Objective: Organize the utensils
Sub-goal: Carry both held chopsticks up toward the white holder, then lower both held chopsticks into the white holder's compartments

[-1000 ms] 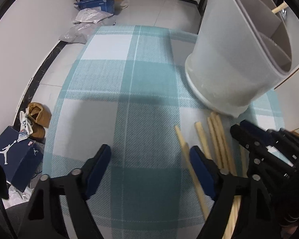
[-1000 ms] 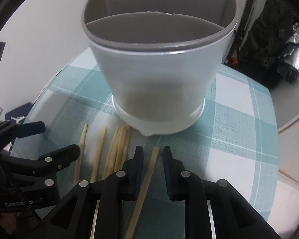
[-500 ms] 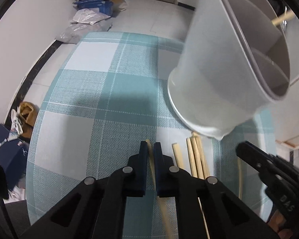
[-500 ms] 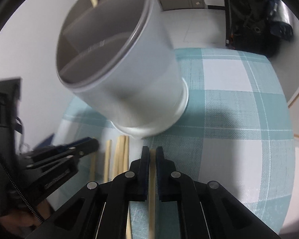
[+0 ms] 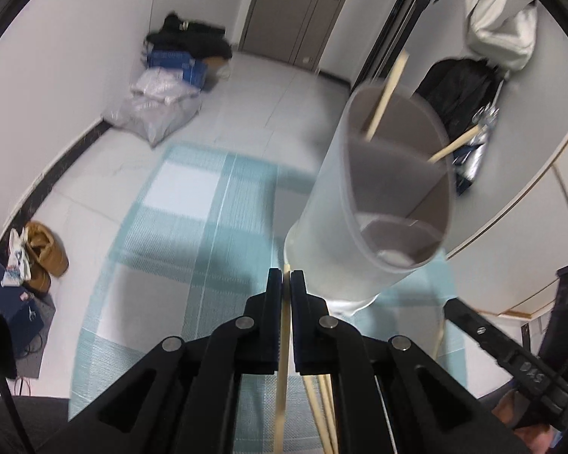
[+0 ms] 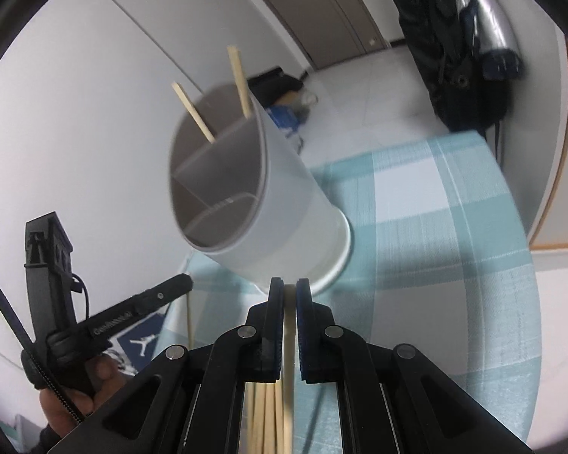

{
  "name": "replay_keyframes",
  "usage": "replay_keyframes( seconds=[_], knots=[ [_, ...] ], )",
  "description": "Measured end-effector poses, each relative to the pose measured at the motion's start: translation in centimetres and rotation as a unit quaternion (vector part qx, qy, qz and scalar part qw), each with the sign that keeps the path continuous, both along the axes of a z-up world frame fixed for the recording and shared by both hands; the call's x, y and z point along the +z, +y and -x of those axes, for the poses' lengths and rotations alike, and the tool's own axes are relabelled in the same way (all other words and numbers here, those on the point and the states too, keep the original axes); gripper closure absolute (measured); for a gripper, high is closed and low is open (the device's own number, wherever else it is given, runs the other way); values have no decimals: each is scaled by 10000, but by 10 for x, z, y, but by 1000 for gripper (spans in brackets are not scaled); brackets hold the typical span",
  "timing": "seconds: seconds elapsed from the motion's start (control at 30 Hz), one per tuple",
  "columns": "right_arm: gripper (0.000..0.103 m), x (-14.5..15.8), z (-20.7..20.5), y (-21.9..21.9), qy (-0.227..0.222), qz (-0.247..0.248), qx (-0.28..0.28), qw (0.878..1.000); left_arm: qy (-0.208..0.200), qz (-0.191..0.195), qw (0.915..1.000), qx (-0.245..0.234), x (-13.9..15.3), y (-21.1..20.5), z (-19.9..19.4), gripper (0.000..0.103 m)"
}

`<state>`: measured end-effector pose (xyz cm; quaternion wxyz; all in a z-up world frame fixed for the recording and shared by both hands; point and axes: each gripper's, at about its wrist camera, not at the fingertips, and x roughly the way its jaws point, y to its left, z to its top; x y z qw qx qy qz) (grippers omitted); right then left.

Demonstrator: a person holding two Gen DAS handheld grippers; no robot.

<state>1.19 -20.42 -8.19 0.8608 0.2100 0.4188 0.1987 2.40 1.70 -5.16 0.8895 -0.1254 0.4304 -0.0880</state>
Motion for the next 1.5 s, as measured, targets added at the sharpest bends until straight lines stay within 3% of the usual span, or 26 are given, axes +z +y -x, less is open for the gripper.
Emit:
replay_keyframes(
  seconds=[0.17,0.3,0.7,1.13,1.5],
  knots=[
    [98,21,11,-7,-321,-42,-24,9995,-715,104,9973,-137,37,0,14,102],
    [98,34,19,-2,-593,34,21,9982,-937,-36,9952,-291,48,-9,19,102],
    [98,72,41,11,-1623,461,91,9856,-876,-377,9943,-477,57,-21,34,102],
    [98,92,49,11,-2005,447,144,9786,-950,-457,9922,-660,79,-34,40,102],
    [98,123,43,2,-2318,222,57,9725,-1283,-314,9868,-939,125,-42,33,102]
  ],
)
